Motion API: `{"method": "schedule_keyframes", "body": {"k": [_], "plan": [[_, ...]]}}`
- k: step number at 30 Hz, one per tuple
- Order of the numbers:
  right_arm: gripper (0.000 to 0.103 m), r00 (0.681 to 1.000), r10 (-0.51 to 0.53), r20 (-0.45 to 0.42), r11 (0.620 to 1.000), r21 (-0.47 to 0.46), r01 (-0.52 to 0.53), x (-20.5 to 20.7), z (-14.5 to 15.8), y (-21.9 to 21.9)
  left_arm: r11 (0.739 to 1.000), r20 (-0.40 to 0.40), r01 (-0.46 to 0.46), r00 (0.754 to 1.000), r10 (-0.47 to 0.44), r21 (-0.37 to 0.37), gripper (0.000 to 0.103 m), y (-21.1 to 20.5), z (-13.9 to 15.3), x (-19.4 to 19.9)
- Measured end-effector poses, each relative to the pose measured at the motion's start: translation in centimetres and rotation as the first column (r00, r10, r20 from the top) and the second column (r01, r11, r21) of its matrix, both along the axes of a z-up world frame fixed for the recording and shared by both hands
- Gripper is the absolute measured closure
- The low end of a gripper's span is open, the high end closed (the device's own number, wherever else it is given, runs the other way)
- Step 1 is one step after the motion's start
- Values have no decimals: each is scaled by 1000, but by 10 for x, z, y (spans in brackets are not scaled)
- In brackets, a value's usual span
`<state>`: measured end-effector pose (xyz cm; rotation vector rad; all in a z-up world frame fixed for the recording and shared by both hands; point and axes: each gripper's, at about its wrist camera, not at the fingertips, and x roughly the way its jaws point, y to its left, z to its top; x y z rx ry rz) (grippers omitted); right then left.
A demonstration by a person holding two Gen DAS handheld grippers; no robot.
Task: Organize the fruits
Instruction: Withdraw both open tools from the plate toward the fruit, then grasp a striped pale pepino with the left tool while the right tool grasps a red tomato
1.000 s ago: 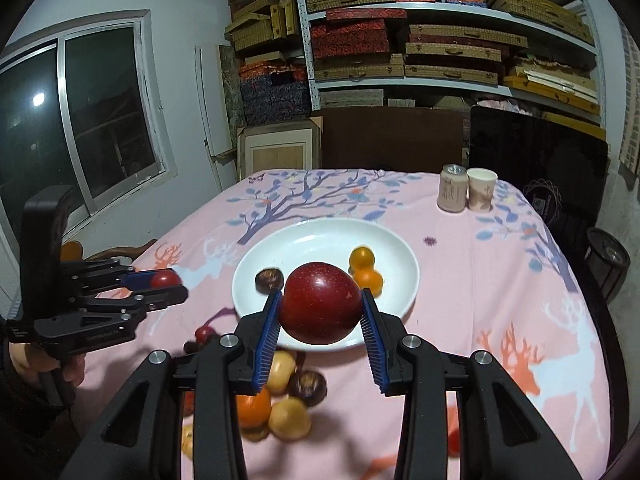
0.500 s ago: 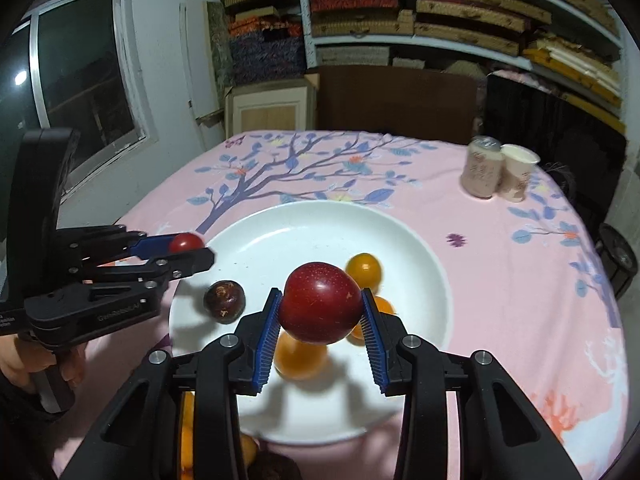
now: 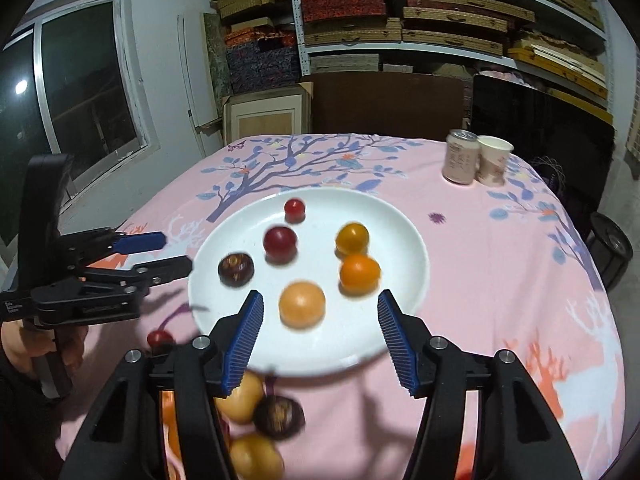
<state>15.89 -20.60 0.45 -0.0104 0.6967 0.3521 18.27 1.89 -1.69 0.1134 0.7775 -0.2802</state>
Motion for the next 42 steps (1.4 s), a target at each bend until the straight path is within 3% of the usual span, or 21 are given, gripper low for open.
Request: {"method": "schedule_keyframes", "body": {"k": [8,15,18,21,23,25,29,31,33,37,40,42], "plan": [[42,997,-78,-29,997,-19,77,-64,-19,-36,991,-3,133,991,-133,27,36,-20,-13,-97],[37,991,-133,-10,990,-45,132,-106,-30,-60,984,-10,171,985,-170,48,36,-28,-34,-154],[37,988,-151,-22,988,-31,150,-118,-36,-68,983,-47,183,982,-182,23,36,-32,-47,-164],[37,986,-166,-27,986,-30,165,-124,-40,-74,980,-15,183,983,-183,77,37,-45,-52,-173],[37,984,-178,-24,984,-35,177,-128,-42,-78,977,9,188,982,-189,98,47,-51,-53,-177],[37,981,-194,-24,980,-40,193,-130,-44,-82,974,0,212,977,-213,82,70,-58,-53,-179],[37,974,-223,-35,974,-46,222,-133,-51,-93,964,32,222,973,-229,145,70,-70,-54,-188],[37,972,-232,-42,972,-50,230,-132,-53,-97,964,10,222,974,-226,146,53,-71,-58,-186],[37,970,-240,-47,970,-51,238,-129,-55,-100,968,3,217,976,-219,129,51,-70,-62,-183],[37,967,-251,-55,967,-62,247,-118,-60,-102,965,12,226,973,-229,135,51,-74,-65,-181],[37,965,-251,-68,966,-80,246,-106,-67,-100,968,4,222,975,-224,113,64,-71,-66,-181],[39,963,-255,-86,965,-86,248,-97,-72,-99,971,-9,227,974,-227,75,64,-67,-65,-181]]}}
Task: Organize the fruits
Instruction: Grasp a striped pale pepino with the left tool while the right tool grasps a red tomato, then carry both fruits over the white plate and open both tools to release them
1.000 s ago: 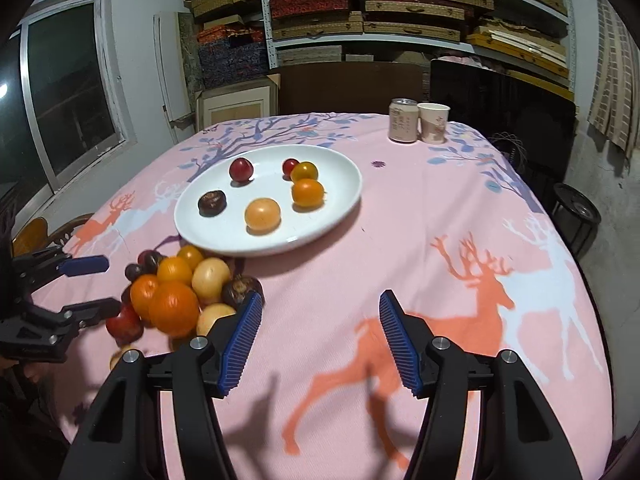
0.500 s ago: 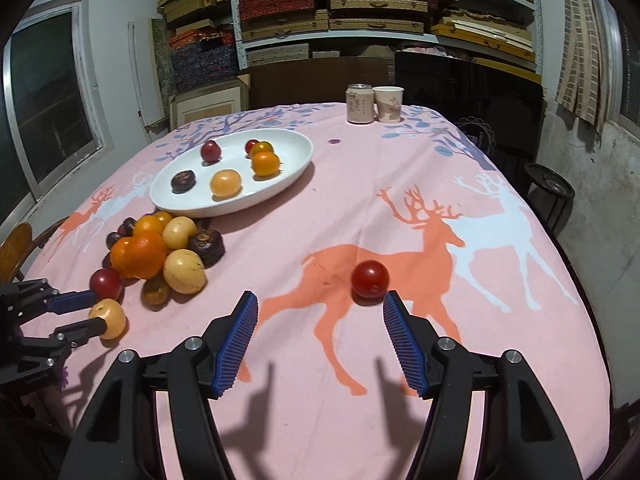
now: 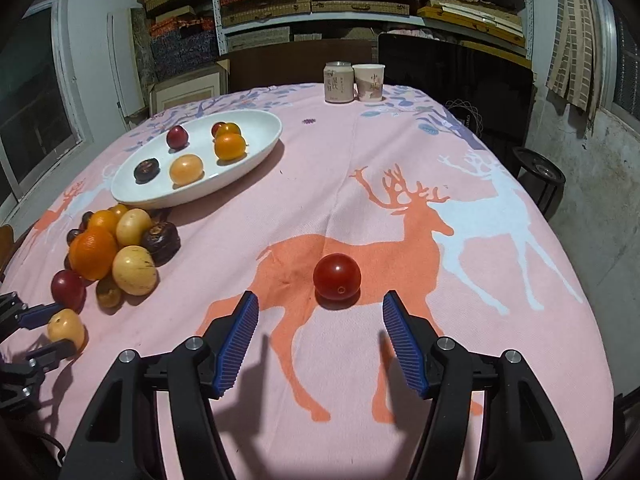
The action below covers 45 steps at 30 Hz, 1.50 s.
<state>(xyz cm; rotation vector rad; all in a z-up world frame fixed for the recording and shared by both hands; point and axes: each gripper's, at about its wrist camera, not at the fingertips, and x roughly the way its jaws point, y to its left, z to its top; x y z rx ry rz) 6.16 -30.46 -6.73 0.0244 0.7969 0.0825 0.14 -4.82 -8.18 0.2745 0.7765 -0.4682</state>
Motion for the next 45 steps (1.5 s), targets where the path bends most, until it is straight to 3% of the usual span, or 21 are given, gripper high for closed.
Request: {"method": "schedule_keyframes", "body": {"k": [7,11,14,16,25,34,45], "plan": [[40,999,-1,-36,1000,2,1,21,-4,3,1000,-12,6,1000,-6,-8,64,2,-2,-1],[40,997,-11,-73,1000,-3,11,34,-8,2,1000,-65,-7,998,8,17,55,-1,-12,9],[62,994,-1,-105,1000,-3,1,39,-14,3,1000,-57,-11,998,11,-2,63,2,-9,9],[74,998,7,-66,1000,-6,-7,33,-9,5,1000,-45,-13,999,12,-9,64,4,-7,7],[75,997,71,33,997,35,-73,7,13,15,997,-18,-45,999,44,-67,64,19,19,7],[75,984,155,83,986,54,-159,-11,33,40,995,23,-83,996,85,-58,64,33,38,15],[75,968,209,138,976,36,-216,18,73,60,995,90,-89,992,93,-40,64,29,85,62]]}}
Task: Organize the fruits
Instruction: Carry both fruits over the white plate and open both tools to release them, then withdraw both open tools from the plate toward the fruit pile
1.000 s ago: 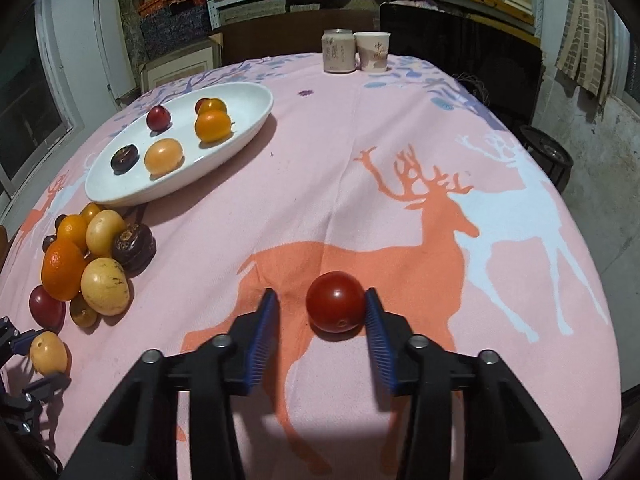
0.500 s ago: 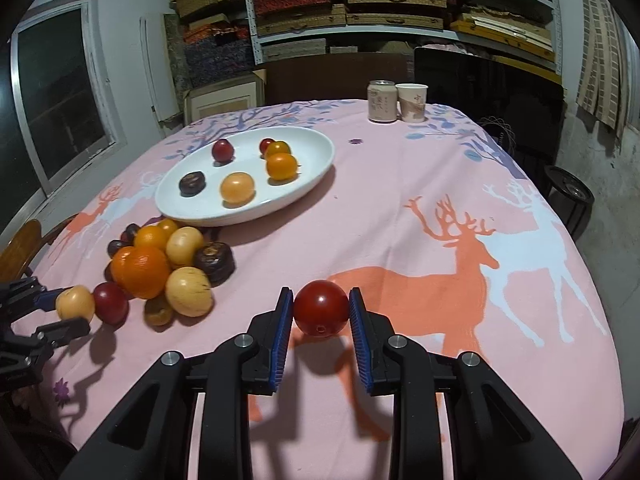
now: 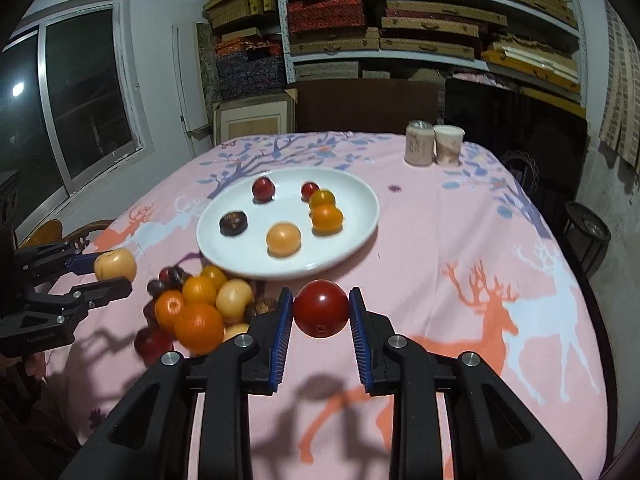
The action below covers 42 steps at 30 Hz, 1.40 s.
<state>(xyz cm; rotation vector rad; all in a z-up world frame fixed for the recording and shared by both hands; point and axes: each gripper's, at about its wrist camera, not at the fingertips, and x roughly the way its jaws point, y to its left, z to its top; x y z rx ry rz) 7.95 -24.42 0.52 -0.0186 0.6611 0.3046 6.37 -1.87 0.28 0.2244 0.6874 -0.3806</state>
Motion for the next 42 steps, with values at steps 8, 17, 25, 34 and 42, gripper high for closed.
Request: {"method": "schedule_keyframes", "body": {"k": [8,17,25,34,42], "plan": [[75,1000,18,-11,1000,-6,-18,73,6,30,999,-39,-40,998,41,22,64,-15,-3,86],[67,995,37,-88,999,-11,-38,133,-30,52,993,-123,-97,987,104,61,64,-25,-42,179],[46,999,32,-12,999,28,-31,116,-15,45,990,-86,-144,986,144,3,38,-11,-24,177],[45,999,4,-33,995,99,-1,58,-11,22,995,-69,-97,993,98,28,35,7,-22,77],[45,998,44,-54,997,63,-40,-8,-32,32,997,-87,-2,996,9,78,35,5,-54,-15]]}}
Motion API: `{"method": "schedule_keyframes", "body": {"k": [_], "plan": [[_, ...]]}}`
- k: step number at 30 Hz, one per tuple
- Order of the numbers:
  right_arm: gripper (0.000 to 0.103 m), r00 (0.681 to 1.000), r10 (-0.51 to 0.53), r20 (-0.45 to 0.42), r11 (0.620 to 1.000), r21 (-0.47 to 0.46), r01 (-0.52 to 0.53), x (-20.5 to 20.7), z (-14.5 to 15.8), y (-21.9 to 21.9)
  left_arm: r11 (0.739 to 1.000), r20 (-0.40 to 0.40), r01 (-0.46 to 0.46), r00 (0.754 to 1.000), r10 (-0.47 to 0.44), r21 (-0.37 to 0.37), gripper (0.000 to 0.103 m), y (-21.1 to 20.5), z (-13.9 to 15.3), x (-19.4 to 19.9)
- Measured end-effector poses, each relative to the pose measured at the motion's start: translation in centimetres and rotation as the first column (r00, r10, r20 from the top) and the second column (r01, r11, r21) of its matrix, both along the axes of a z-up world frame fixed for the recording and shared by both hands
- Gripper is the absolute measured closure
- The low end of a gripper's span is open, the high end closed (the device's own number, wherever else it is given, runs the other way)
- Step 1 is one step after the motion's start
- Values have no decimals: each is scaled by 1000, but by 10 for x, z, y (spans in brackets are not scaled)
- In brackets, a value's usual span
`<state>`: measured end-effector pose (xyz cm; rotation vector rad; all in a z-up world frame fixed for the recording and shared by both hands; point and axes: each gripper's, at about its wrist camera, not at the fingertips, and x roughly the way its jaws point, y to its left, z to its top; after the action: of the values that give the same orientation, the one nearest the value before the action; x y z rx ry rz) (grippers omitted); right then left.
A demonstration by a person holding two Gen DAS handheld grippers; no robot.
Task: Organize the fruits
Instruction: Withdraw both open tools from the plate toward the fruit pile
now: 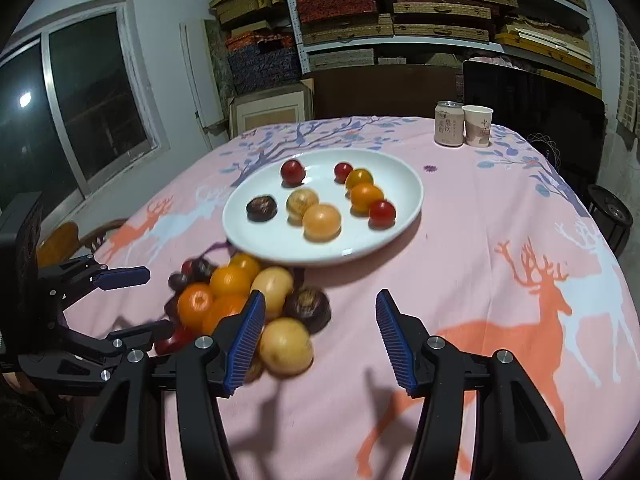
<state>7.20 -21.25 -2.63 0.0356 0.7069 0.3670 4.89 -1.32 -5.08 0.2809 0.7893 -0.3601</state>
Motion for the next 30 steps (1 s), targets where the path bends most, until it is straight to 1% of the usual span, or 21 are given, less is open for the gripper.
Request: {"method": "schedule_keyframes", "body": {"k": [2,6,7,9,11,13,18,21,23,26,30], "plan": [[45,1000,1,-11,1000,-13,-1,-10,-6,4,1000,-13,3,1000,-3,6,35,-2,-11,-6],[45,1000,1,-19,1000,-20,-1,-22,-8,8,1000,-50,1,999,-1,-4,42,-5,-26,-5],[45,1000,1,-15,1000,-24,-1,-25,-8,8,1000,-56,5,998,-5,0,50,-6,-29,-5],[45,1000,-2,-12,1000,-29,2,-29,-8,8,1000,-86,10,996,-11,-7,60,-7,-34,-1],[45,1000,-6,-15,1000,-28,5,-30,-9,7,1000,-82,11,997,-12,-14,62,-8,-35,-1],[45,1000,-7,-19,1000,-26,6,-30,-11,6,1000,-71,11,997,-12,-18,63,-8,-35,-2],[45,999,14,-38,999,-34,-15,-27,-16,14,995,-50,35,998,-40,-88,63,-3,-29,-6],[45,998,42,-46,998,-48,-44,-25,-18,26,992,-61,13,998,-21,-124,63,2,-29,-3],[45,997,65,-36,996,-62,-67,-24,-17,35,989,-67,-8,998,-2,-150,63,7,-28,-1],[45,995,95,-10,989,-109,-96,-22,-15,53,988,-64,-23,998,13,-150,63,7,-29,-3],[45,993,119,10,981,-158,-116,-15,-15,71,991,-47,-17,999,11,-130,63,3,-30,-7]]}}
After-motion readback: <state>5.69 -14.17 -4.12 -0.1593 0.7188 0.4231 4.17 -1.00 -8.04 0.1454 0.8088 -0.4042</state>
